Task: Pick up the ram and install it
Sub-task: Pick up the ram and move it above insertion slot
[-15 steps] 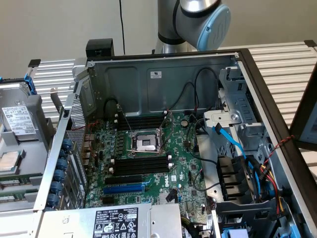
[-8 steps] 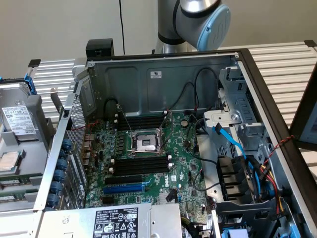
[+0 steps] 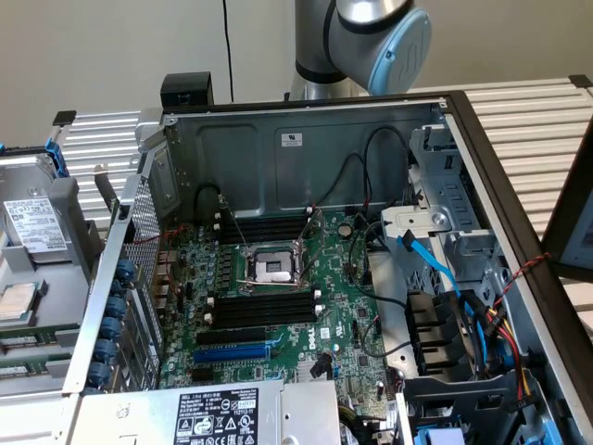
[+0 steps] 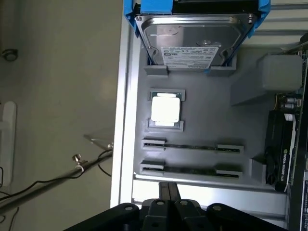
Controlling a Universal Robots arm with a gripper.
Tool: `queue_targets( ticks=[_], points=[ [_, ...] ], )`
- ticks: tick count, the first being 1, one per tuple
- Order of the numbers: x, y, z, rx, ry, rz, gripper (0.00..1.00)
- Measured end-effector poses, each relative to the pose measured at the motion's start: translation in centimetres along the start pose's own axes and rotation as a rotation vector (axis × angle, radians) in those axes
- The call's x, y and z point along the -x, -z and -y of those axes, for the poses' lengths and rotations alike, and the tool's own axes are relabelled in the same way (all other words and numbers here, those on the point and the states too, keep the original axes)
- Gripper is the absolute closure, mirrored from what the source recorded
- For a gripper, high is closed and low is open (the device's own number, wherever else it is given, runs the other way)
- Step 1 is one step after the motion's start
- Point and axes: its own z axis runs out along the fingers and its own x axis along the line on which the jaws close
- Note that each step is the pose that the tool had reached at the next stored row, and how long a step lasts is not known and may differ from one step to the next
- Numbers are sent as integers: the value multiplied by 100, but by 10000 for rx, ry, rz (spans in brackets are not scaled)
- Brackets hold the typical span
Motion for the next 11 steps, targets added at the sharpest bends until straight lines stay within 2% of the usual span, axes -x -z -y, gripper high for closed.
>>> queue_targets(
  ticks=[11],
  points=[
    [7, -60, 2, -244, 1990, -74, 90]
  ],
)
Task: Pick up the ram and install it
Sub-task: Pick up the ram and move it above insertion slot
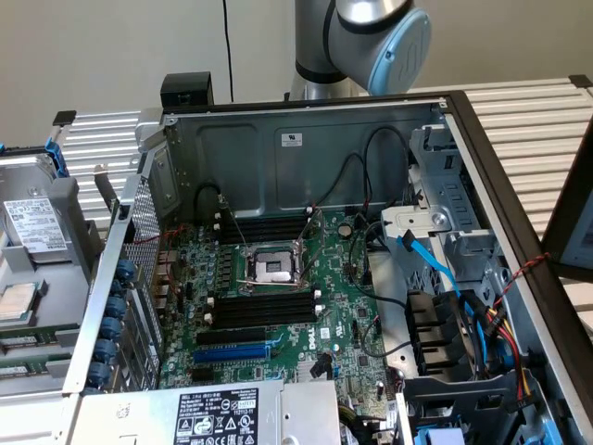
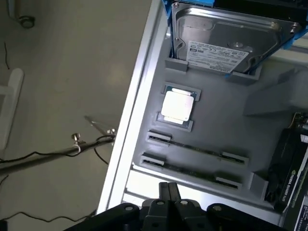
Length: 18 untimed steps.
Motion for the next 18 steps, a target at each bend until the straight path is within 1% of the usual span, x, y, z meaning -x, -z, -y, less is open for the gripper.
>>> queue_targets(
  ticks=[13, 15, 16, 17, 18],
  points=[
    [17, -137, 5, -294, 2344, -93, 89],
    [20, -159, 6, -341, 2711, -109, 76],
    [21, -169, 7, -364, 2890, -116, 76],
    [23, -179, 7, -386, 3069, -124, 70],
    [24, -190, 7, -409, 3246, -130, 70]
  ],
)
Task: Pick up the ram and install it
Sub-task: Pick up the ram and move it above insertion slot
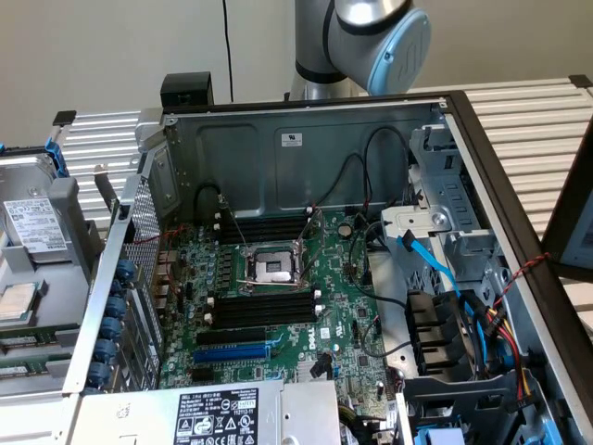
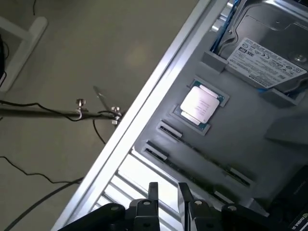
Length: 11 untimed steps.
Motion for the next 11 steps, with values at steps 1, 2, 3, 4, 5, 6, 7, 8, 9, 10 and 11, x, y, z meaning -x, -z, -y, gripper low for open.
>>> queue_targets(
  ticks=[1, 2, 3, 4, 5, 6, 7, 8, 9, 10, 11],
  points=[
    [1, -11, 0, -22, 179, -7, 70],
    [3, -22, 1, -45, 356, -14, 70],
    [4, -33, 1, -68, 541, -19, 70],
    [5, -44, 2, -92, 719, -28, 70],
    [7, -57, 1, -116, 893, -32, 70],
    [10, -72, 1, -143, 1089, -35, 70],
    [12, -84, 1, -166, 1256, -41, 70],
    [13, -97, 2, -190, 1435, -46, 70],
    [15, -107, 2, -212, 1613, -54, 70],
    [16, -118, 3, -235, 1797, -59, 70],
    [17, -126, 2, -257, 1975, -65, 70]
  ],
)
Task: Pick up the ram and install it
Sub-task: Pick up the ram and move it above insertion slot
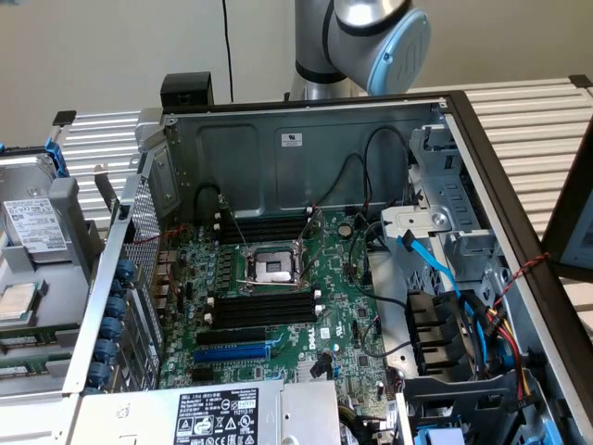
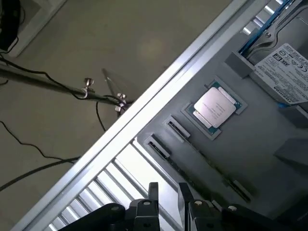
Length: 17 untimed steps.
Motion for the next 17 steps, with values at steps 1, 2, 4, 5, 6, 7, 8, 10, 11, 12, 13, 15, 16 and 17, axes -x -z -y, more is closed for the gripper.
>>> queue_targets(
  ticks=[1, 2, 4, 5, 6, 7, 8, 10, 11, 12, 13, 15, 16, 17],
  points=[
    [1, -9, 1, -23, 183, -7, 70],
    [2, -18, 1, -46, 368, -14, 70],
    [4, -33, 1, -101, 728, -18, 70],
    [4, -34, 1, -138, 904, -13, 70],
    [4, -36, 1, -186, 1068, 11, 70],
    [5, -38, 1, -236, 1218, 43, 70],
    [5, -40, 1, -288, 1368, 77, 70],
    [5, -41, 2, -391, 1653, 140, 70],
    [5, -42, 2, -446, 1802, 175, 70],
    [5, -43, 2, -501, 1945, 208, 70],
    [5, -44, 2, -558, 2089, 242, 70],
    [6, -46, 1, -680, 2380, 310, 70],
    [6, -49, 2, -745, 2547, 345, 70],
    [6, -51, 2, -800, 2700, 373, 70]
  ],
)
